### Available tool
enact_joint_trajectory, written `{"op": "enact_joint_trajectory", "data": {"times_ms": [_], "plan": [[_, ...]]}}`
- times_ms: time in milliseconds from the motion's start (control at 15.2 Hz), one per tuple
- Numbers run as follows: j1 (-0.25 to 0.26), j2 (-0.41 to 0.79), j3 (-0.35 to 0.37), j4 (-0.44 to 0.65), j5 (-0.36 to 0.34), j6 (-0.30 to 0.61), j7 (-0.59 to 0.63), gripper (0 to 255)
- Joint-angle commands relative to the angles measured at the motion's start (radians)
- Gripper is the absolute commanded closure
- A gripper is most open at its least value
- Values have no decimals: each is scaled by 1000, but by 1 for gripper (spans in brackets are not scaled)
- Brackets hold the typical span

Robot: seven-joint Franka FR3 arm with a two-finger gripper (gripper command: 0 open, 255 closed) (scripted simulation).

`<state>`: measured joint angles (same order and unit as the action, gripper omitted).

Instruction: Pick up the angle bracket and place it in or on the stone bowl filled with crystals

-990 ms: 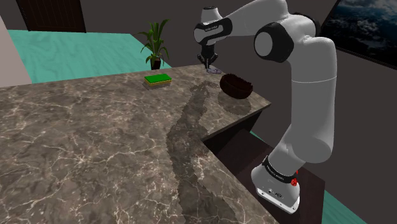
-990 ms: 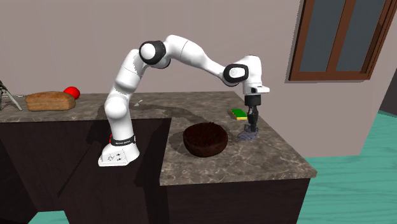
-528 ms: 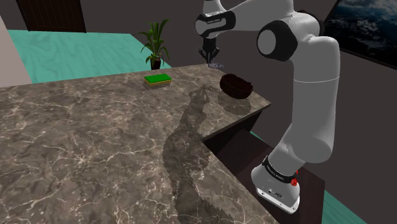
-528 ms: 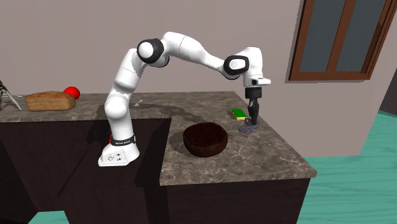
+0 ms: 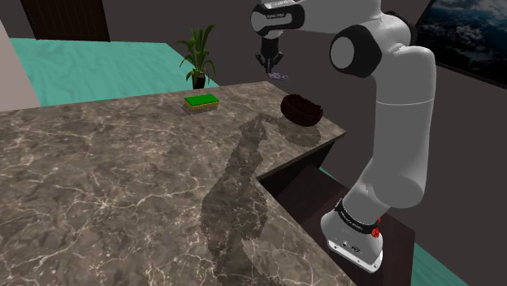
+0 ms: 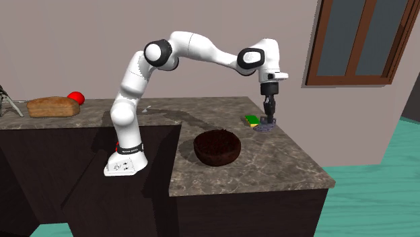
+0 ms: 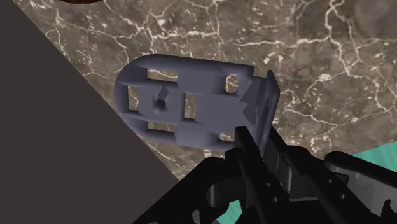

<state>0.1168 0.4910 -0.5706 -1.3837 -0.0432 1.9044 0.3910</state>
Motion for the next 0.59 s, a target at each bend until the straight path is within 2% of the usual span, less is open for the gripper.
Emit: {"op": "enact_joint_trajectory", "data": {"times_ms": [0, 396, 528], "plan": [[-1, -4, -1, 23, -1, -26, -4, 255], [-11, -2, -3, 98, 3, -97, -19, 255], [37, -108, -22, -51, -48, -49, 1, 255]]}}
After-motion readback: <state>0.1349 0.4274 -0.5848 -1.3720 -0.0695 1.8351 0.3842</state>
